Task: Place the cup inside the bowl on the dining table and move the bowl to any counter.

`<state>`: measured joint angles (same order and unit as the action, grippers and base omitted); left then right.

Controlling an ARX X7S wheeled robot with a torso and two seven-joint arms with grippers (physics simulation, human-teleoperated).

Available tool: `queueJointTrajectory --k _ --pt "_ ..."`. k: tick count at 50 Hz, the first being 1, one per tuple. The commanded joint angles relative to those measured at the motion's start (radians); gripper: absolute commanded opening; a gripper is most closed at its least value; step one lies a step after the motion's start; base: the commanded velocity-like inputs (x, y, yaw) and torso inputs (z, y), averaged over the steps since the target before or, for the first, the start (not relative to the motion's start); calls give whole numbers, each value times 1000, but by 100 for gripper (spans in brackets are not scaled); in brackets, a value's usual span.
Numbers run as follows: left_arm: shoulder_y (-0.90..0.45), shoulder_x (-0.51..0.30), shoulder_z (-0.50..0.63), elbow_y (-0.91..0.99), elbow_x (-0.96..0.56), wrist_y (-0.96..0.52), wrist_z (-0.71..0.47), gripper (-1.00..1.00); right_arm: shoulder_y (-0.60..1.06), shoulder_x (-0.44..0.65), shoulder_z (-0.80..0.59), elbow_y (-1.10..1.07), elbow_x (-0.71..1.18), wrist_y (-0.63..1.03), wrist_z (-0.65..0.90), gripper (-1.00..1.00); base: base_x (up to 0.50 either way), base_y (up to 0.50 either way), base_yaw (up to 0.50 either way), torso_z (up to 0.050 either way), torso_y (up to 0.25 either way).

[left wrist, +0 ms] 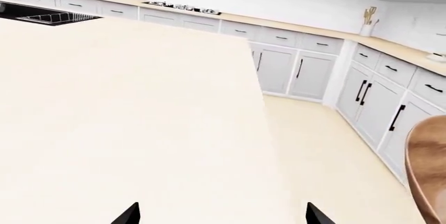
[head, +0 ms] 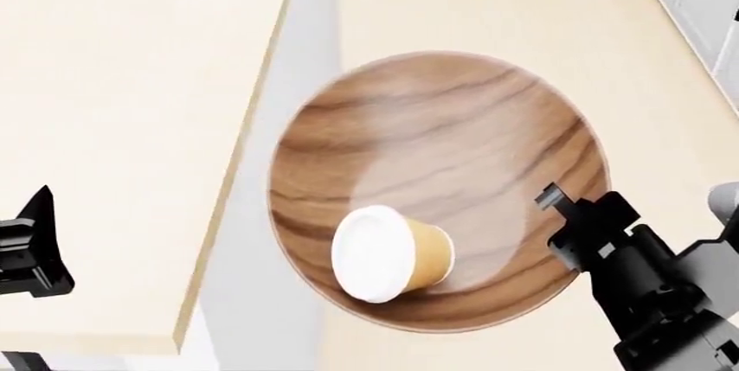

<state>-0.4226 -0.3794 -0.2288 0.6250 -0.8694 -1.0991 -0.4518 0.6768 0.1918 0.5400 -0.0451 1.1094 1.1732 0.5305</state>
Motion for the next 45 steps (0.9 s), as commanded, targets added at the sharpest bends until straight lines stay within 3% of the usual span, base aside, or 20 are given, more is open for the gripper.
queueJointTrajectory --k 1,20,45 --pt "4 -2 2 -6 16 22 5 100 -10 -4 7 -21 17 -41 -36 -100 0 -500 0 0 0" --pt "9 1 16 -9 19 36 -3 100 -19 -1 -13 -28 21 -62 -43 -100 76 -500 0 1 1" --pt "12 -11 15 -18 5 45 1 100 -36 11 -35 -21 7 -110 -78 -100 276 -459 0 0 1"
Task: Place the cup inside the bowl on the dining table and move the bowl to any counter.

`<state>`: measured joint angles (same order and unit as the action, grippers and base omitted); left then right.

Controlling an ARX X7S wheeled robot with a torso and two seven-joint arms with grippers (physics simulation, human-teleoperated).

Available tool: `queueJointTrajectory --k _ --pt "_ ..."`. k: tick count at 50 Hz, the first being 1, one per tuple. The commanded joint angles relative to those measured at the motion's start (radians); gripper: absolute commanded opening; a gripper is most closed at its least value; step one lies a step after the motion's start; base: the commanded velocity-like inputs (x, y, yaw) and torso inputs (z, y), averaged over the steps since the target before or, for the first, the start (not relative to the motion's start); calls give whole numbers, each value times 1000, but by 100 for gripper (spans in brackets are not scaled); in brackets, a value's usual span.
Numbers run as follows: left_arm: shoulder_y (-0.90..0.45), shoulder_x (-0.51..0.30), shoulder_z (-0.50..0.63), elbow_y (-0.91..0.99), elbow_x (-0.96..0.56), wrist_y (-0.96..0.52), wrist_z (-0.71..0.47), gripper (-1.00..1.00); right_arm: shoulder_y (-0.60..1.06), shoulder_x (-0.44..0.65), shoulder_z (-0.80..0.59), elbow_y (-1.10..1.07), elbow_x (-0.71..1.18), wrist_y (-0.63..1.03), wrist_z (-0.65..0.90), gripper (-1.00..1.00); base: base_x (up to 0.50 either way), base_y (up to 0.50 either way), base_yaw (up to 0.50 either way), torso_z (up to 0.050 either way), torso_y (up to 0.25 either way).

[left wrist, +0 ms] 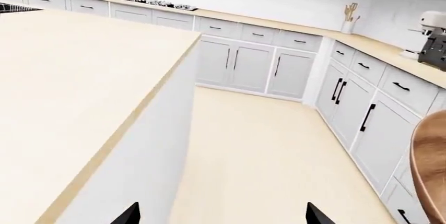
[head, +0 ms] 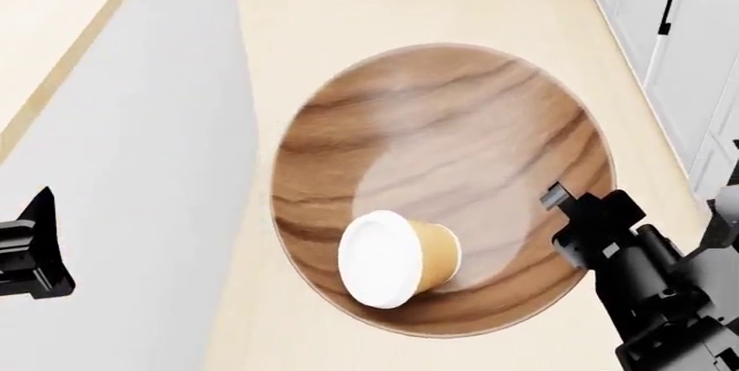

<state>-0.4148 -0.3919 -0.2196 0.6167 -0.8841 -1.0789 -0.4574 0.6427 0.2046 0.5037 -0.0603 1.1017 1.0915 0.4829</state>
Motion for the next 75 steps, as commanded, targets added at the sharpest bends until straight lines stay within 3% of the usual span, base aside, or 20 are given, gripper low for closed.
queueJointTrajectory --k 1,56,72,75 --pt "3 5 12 -9 24 25 3 100 -2 0 0 -10 16 -28 -29 -100 457 -324 0 0 0" --pt "24 1 33 -22 20 68 4 100 -3 15 -40 -1 46 -83 6 -100 499 -23 0 0 1" --pt "-48 7 55 -11 -17 27 -25 100 4 11 -36 1 83 -80 21 -100 500 -1 0 0 1" --pt "11 1 78 -33 33 87 19 100 14 11 -41 6 80 -87 17 -100 500 -1 0 0 0"
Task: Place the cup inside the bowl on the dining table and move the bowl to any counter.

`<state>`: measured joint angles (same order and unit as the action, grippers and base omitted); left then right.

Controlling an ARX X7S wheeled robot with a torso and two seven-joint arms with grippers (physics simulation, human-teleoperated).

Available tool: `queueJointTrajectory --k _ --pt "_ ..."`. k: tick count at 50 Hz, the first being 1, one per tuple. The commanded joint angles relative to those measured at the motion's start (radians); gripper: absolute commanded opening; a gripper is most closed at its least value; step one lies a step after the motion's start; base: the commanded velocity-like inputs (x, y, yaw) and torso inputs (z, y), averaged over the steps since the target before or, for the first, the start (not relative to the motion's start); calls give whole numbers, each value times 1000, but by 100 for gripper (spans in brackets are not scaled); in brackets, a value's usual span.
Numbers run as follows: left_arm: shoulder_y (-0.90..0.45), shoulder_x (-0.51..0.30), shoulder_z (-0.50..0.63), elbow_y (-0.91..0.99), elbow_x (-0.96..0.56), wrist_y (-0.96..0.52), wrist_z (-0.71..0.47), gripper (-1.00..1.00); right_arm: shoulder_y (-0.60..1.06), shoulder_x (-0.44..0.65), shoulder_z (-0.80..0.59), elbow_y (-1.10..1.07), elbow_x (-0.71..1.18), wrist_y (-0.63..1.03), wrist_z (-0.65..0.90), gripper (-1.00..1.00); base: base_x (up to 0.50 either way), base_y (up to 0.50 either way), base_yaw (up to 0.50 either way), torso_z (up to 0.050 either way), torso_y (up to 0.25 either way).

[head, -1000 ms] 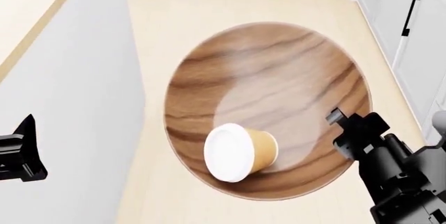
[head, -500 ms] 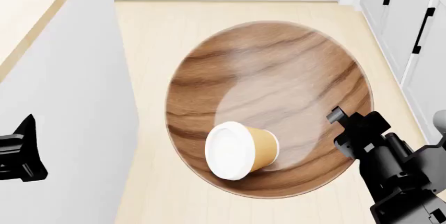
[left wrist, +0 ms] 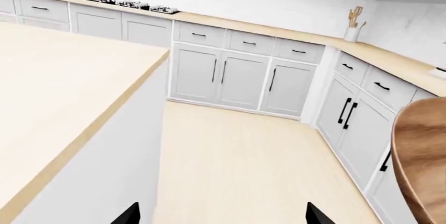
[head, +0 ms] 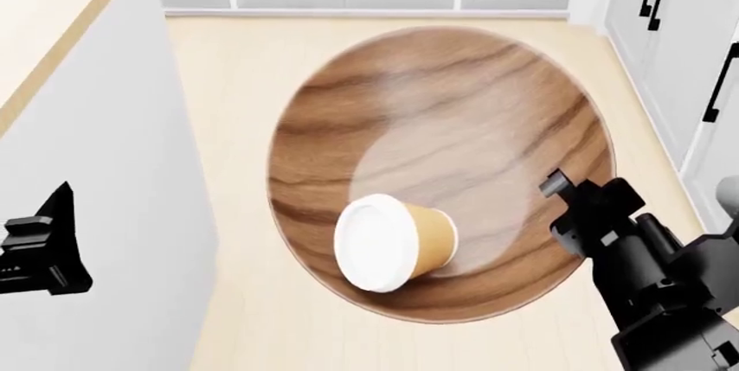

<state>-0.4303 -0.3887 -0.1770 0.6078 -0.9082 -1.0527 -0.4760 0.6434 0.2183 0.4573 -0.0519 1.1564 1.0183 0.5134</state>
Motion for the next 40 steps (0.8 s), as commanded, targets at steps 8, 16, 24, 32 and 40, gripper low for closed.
queueJointTrajectory --k 8,16,24,32,40 --pt "-39 -2 55 -15 21 13 17 100 26 2 13 -27 59 0 21 -100 500 -1 0 0 1" --pt "-65 -17 104 -21 61 22 22 100 24 18 22 -24 68 -2 20 -100 500 -1 0 0 3" --pt "-45 -29 127 -37 102 63 37 100 14 19 4 -14 52 -15 5 -100 500 -1 0 0 1" --pt "-29 -23 139 -43 114 82 39 100 5 26 -1 -7 49 -23 -2 -100 500 -1 0 1 1" --pt "-11 -27 134 -46 115 100 46 100 2 31 -9 -7 55 -26 2 -100 500 0 0 0 1"
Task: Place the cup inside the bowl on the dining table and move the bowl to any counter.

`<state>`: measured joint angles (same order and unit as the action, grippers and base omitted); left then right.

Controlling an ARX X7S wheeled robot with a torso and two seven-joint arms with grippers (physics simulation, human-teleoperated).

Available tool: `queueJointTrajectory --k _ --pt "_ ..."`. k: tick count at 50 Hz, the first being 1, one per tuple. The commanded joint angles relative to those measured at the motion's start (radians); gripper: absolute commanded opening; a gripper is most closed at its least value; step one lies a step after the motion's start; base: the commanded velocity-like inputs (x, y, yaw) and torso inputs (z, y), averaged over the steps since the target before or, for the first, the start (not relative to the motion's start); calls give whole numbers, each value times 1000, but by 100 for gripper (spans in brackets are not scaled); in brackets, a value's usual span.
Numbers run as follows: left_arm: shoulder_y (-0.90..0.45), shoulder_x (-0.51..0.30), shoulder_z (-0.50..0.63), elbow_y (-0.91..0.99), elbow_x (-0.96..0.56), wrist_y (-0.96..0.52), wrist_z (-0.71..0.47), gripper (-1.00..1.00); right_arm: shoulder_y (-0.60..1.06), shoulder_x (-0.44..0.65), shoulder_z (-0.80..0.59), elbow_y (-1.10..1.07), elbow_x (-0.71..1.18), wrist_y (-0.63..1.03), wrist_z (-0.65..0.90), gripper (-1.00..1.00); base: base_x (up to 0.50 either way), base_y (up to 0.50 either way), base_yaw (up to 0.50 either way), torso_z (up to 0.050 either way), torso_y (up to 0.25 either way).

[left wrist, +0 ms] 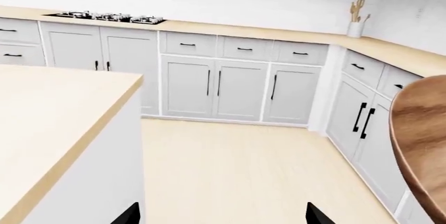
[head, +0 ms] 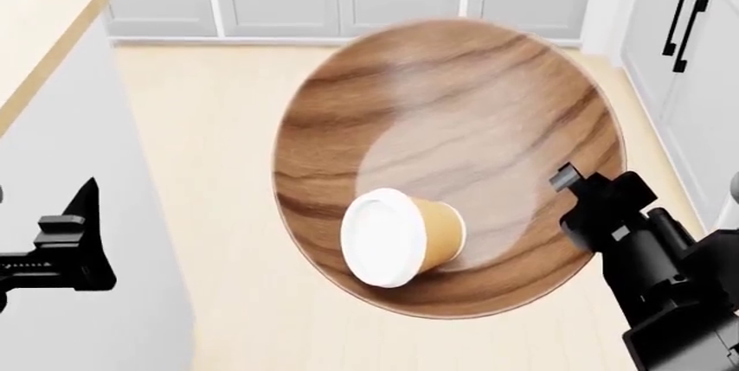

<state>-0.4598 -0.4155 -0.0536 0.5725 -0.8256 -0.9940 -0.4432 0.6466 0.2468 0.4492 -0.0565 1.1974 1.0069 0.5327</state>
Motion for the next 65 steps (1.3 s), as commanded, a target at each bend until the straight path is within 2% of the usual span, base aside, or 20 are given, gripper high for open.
queueJointTrajectory --k 1,65 --pt "19 -1 10 -12 33 42 14 100 -2 3 -2 -2 14 -15 -17 -100 500 -1 0 0 0" --pt "37 5 48 -46 42 92 14 100 -28 20 -52 22 33 -72 -28 -100 500 -1 0 0 1"
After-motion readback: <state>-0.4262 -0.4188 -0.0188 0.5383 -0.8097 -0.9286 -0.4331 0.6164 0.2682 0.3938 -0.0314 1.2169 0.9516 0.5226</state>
